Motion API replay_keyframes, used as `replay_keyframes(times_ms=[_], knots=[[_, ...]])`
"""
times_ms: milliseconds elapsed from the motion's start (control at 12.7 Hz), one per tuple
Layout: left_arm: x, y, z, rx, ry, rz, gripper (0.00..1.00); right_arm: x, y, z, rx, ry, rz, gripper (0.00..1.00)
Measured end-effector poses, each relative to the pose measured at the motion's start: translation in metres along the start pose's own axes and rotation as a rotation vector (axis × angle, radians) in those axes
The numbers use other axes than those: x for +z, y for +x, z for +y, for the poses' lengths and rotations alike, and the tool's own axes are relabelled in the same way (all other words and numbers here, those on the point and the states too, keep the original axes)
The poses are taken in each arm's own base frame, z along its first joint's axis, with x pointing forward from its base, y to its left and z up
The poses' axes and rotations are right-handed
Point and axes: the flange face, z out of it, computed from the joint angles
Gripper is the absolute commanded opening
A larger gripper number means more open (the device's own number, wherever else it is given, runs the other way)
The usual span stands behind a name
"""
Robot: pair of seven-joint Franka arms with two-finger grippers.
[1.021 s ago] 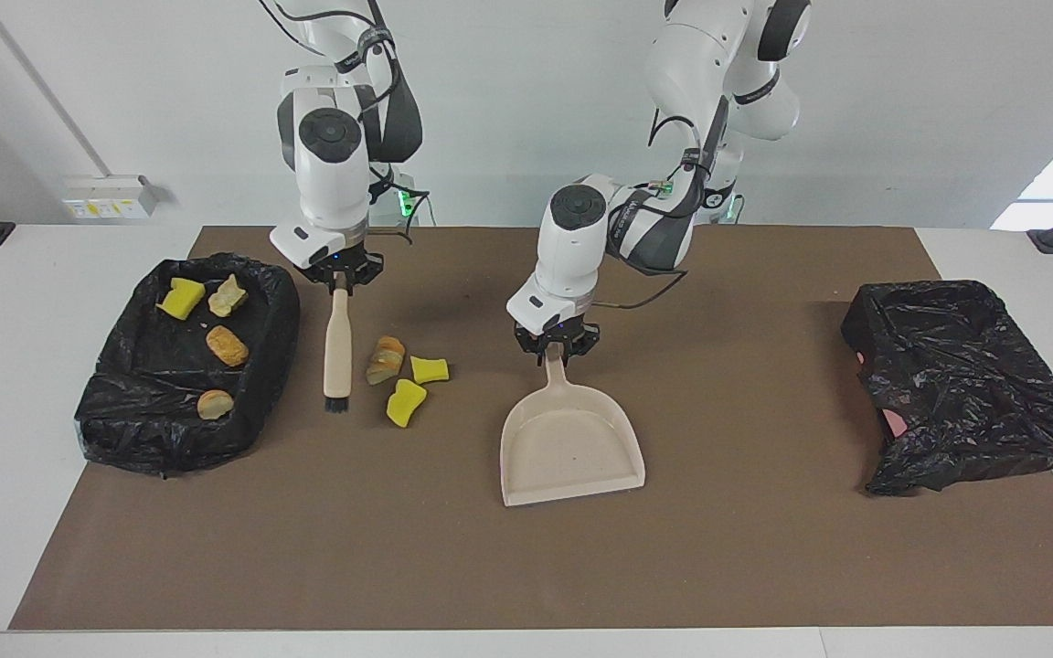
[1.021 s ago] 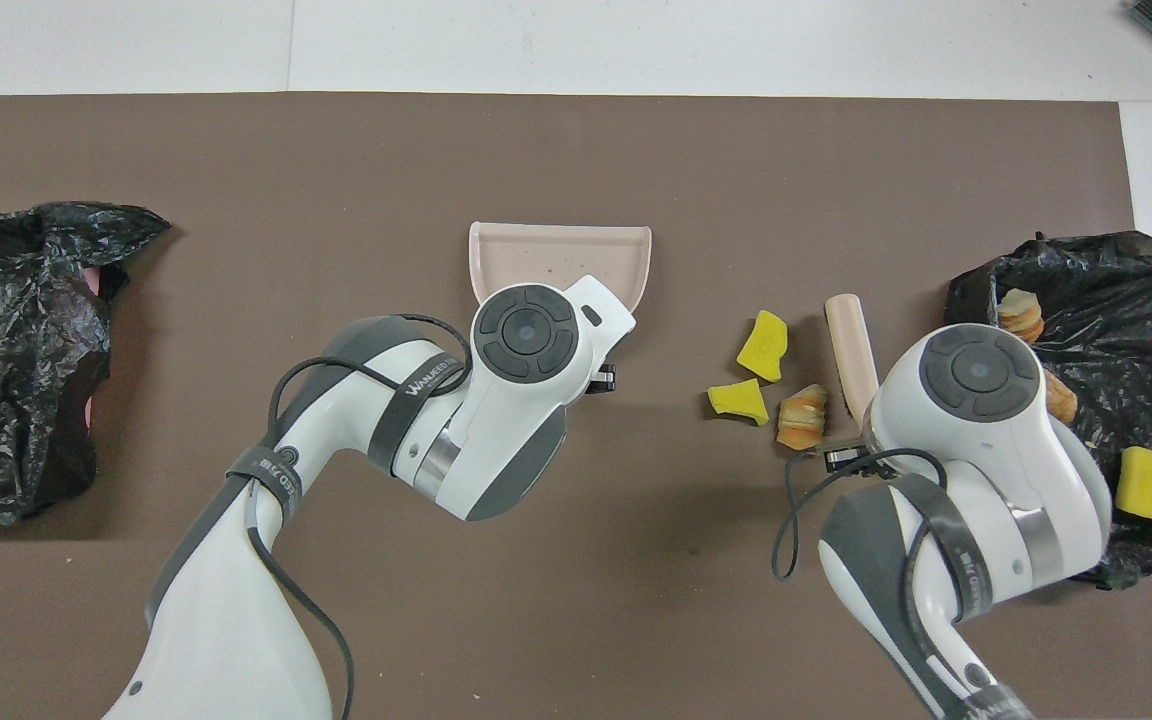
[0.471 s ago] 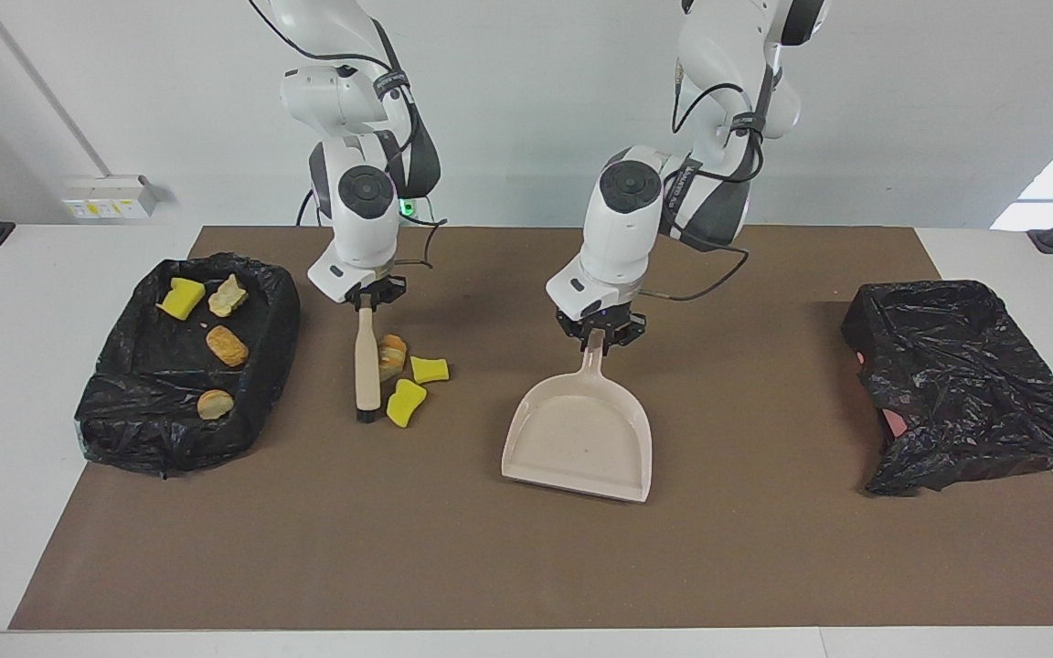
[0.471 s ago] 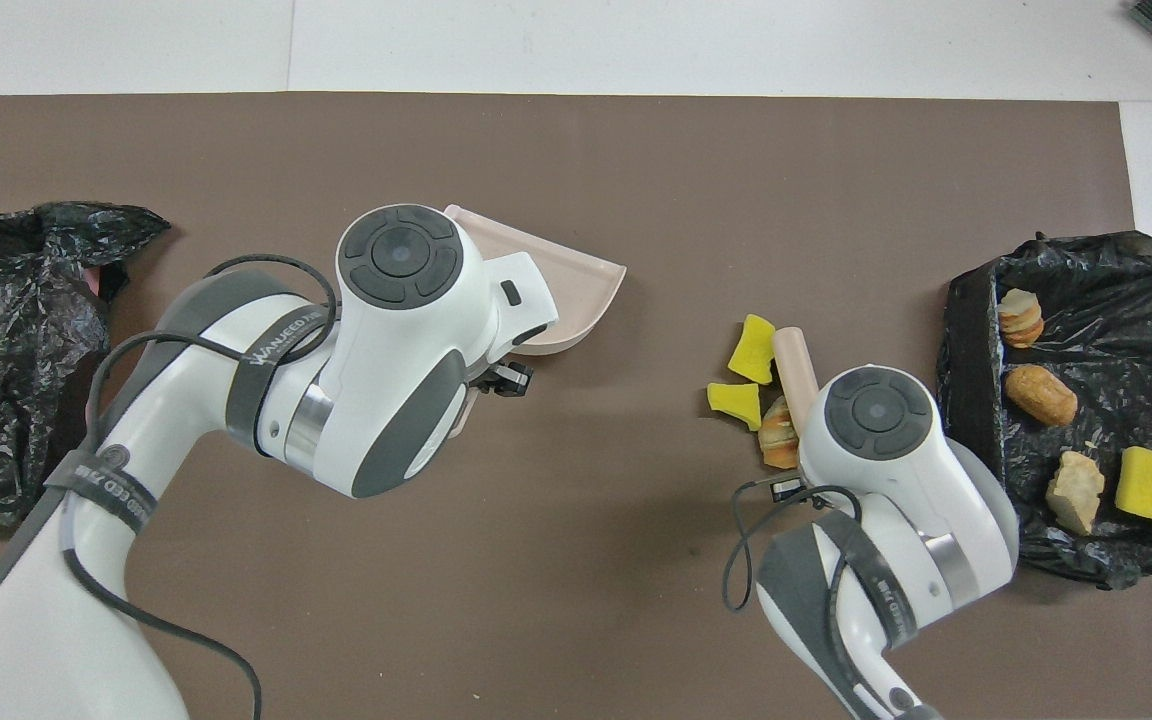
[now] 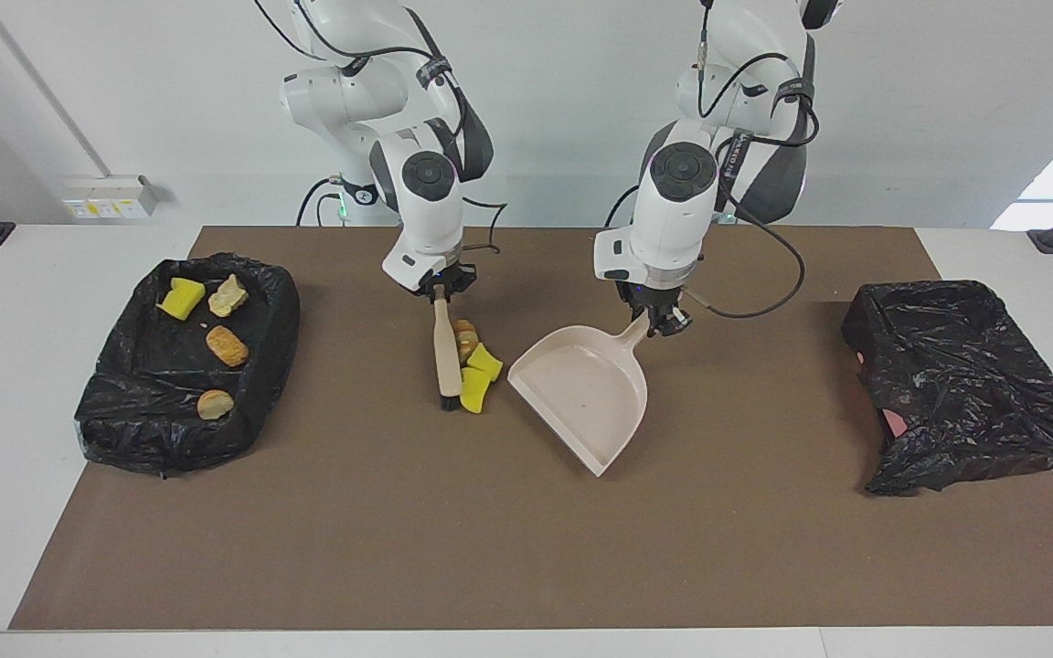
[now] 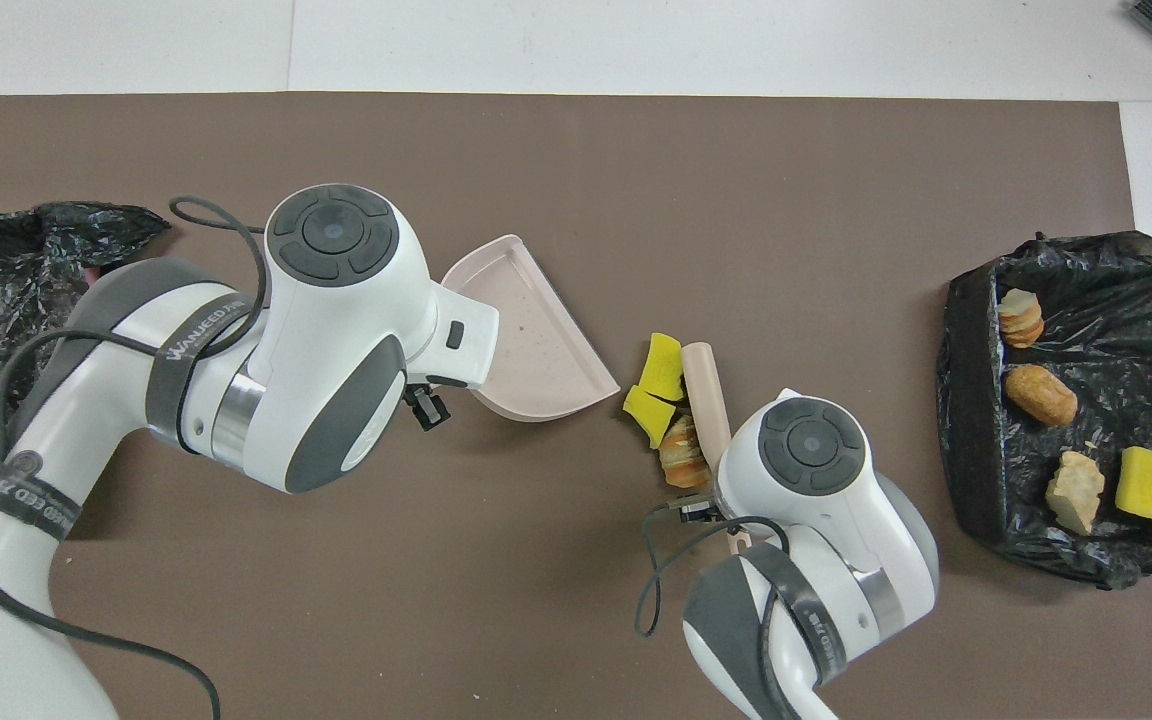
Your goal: Sweep and dump trash in bin
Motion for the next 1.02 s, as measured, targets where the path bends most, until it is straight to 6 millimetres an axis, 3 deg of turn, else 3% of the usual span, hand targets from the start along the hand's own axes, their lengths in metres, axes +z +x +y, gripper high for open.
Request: replay_keyframes(times_ms=[157,314,471,628,786,1021], knots=[[0.01,-0.01,-0.006,0.129,-0.009,-0.011,0.0,-0.018,0.001,-0.003,0.046,-0.005,-0.006,0.0],[0.021,-0.018,-0.009,0.312,0.015,0.014,0.0,-0.033,0.004,0.014,0.086,-0.015,-0.007,0.0],[0.035,-0.026,-0.008,0.413,0.058,0.052,0.0,-0.03,0.008,0.04,0.092,-0.065,-0.011,0.0],[0.053,-0.03,0.004,0.428,0.084,0.077,0.0,-0.011,0.004,0.047,0.079,-0.093,-0.04,0.0],[0.067,-0.025,0.017,0.396,0.098,0.094,0.0,0.005,-0.001,0.026,0.032,-0.103,-0.053,0.0],[0.084,-0.011,0.046,0.371,0.113,0.113,0.0,0.02,-0.003,-0.023,-0.036,-0.05,-0.01,0.0]])
